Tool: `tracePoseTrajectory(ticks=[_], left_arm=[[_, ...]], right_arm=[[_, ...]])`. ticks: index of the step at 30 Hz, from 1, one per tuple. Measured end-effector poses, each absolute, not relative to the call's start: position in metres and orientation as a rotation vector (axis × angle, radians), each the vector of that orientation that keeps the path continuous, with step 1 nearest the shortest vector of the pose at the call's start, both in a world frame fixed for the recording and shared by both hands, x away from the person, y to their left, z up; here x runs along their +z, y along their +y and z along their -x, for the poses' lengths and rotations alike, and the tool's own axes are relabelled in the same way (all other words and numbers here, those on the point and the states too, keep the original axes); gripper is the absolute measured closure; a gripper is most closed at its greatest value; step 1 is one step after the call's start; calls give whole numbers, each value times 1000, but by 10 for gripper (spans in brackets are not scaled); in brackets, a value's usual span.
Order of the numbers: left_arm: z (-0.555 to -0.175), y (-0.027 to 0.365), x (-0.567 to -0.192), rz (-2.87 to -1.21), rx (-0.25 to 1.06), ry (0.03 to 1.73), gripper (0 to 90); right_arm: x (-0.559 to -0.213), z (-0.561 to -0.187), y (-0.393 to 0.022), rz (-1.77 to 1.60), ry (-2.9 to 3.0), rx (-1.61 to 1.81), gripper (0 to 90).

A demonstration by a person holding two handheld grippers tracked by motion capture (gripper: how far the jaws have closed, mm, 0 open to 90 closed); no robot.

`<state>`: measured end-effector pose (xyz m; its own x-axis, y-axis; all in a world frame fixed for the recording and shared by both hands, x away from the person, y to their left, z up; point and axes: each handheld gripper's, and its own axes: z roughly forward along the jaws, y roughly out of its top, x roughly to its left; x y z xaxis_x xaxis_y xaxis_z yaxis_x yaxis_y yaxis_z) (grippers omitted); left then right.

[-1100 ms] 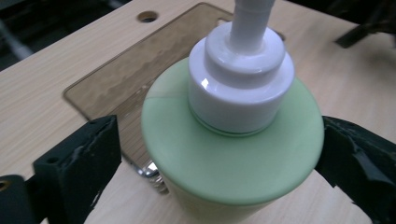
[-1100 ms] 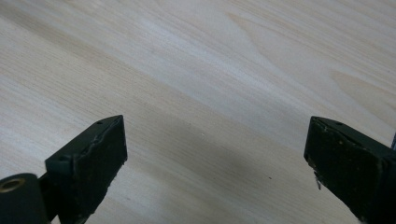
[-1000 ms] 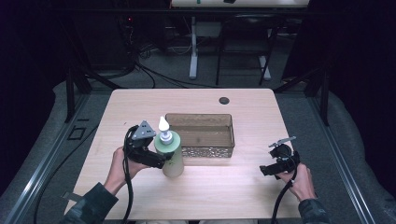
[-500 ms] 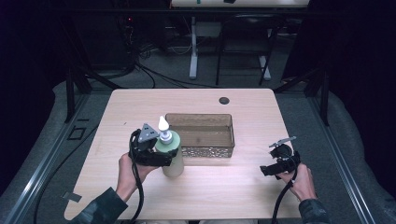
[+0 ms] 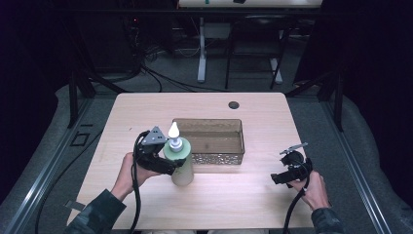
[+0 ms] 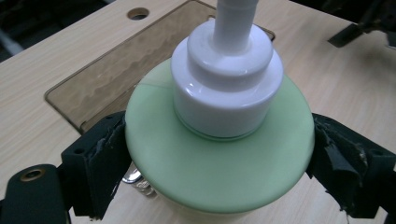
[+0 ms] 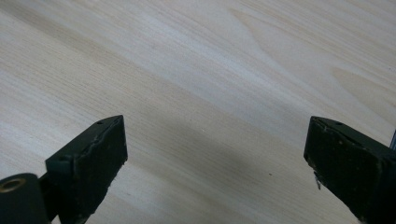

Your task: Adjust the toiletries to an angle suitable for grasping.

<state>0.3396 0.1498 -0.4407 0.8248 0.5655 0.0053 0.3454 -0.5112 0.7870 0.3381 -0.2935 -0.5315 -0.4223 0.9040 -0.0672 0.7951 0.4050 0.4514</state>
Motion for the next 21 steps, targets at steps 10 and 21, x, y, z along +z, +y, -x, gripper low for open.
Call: tracePoseTrajectory(ticks=[10, 21], left_arm=[[-354, 157, -440, -2200, 213, 461, 123], [-368, 161, -440, -2223, 130, 298, 122]], right_arm=[[-534, -339, -292, -1485, 2378, 499, 55], [-535, -339, -292, -1490, 2383, 492, 55]])
